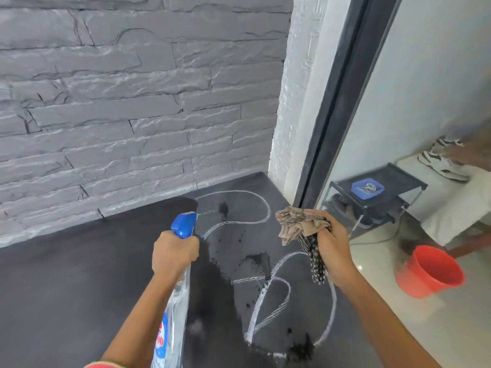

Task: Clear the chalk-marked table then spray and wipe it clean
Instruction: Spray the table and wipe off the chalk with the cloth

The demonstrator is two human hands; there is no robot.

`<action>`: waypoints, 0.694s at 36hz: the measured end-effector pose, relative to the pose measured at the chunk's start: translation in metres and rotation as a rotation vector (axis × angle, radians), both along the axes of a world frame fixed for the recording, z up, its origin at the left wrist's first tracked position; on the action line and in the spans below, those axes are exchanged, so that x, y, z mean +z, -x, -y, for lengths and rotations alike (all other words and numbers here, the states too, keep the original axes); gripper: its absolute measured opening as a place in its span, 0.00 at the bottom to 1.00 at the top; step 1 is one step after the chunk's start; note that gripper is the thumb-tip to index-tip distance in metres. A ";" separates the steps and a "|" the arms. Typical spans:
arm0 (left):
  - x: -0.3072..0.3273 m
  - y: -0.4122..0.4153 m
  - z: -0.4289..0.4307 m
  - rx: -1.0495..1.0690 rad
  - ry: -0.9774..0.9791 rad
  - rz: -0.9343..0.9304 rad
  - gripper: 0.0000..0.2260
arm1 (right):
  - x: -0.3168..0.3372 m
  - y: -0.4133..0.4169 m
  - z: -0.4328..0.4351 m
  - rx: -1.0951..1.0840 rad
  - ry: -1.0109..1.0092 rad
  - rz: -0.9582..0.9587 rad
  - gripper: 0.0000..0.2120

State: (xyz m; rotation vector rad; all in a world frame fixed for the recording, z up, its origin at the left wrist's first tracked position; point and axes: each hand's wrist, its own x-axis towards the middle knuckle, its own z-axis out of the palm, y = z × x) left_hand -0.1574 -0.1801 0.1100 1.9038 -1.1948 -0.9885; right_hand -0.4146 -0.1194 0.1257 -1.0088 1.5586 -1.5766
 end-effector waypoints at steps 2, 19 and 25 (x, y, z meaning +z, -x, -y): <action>0.000 -0.004 0.005 0.027 0.019 -0.005 0.08 | -0.004 -0.003 0.006 0.002 -0.005 0.008 0.15; 0.011 -0.032 0.057 0.073 0.417 -0.293 0.13 | -0.127 -0.104 0.083 0.827 -0.409 -0.665 0.27; 0.005 -0.047 0.081 0.115 0.488 -0.214 0.14 | -0.168 -0.120 0.099 0.900 -0.343 -1.257 0.38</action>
